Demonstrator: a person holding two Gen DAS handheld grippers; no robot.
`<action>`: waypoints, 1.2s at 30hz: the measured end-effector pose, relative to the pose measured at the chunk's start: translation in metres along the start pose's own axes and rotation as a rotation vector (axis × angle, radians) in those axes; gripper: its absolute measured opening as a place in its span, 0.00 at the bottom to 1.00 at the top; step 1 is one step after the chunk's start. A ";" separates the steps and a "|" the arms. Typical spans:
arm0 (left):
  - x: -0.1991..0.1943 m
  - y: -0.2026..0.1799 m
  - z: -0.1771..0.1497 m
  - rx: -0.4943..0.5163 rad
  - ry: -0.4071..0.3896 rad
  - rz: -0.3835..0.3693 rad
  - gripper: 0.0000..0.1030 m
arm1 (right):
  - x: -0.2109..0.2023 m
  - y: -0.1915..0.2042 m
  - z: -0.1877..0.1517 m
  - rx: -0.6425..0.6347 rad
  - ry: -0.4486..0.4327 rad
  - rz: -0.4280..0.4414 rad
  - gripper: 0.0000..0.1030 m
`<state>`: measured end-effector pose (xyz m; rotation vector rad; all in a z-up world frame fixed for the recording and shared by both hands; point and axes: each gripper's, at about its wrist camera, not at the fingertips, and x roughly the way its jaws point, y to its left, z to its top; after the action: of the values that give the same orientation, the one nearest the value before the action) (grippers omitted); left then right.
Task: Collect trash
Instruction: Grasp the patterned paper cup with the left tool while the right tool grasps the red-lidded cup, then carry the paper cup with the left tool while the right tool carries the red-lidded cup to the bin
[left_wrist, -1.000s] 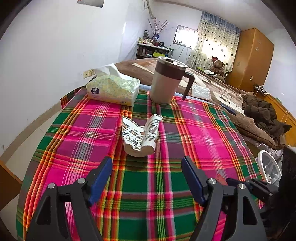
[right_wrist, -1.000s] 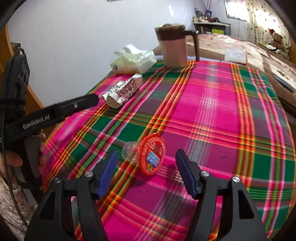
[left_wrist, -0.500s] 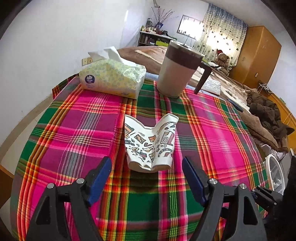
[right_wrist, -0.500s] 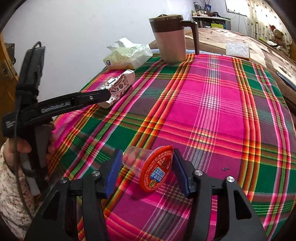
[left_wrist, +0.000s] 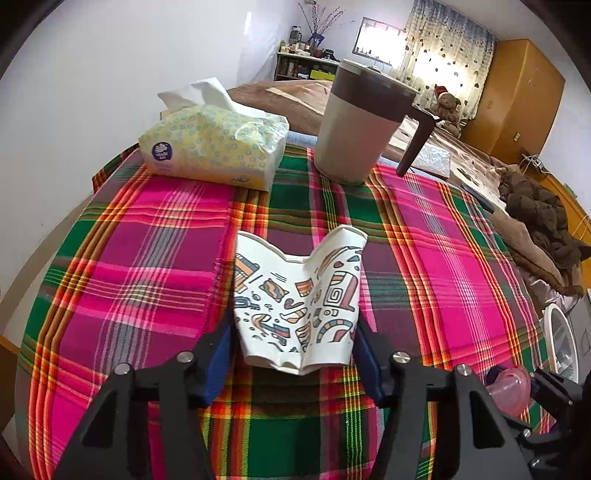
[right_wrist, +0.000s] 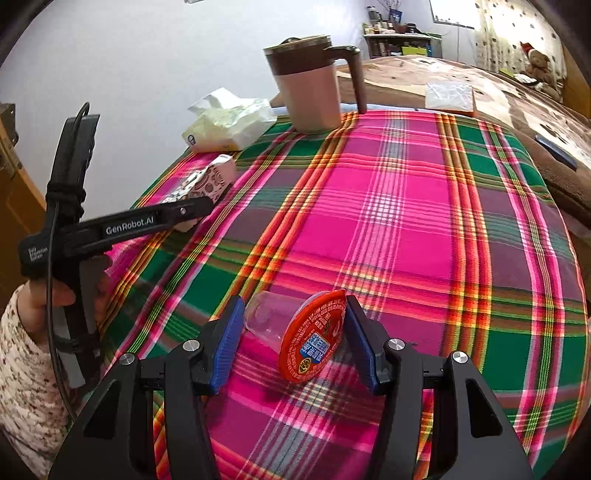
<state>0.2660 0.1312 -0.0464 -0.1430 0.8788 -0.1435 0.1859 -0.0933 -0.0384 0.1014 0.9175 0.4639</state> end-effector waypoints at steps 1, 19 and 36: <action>0.000 0.000 0.000 0.000 -0.002 0.004 0.53 | 0.000 0.000 0.000 0.003 -0.002 0.001 0.54; -0.040 -0.035 -0.018 0.054 -0.076 -0.020 0.51 | -0.029 -0.003 0.000 0.022 -0.099 -0.020 0.54; -0.085 -0.090 -0.039 0.127 -0.152 -0.069 0.51 | -0.080 -0.032 -0.013 0.085 -0.216 -0.065 0.54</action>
<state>0.1762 0.0561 0.0100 -0.0648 0.7112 -0.2490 0.1455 -0.1579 0.0041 0.1949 0.7262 0.3466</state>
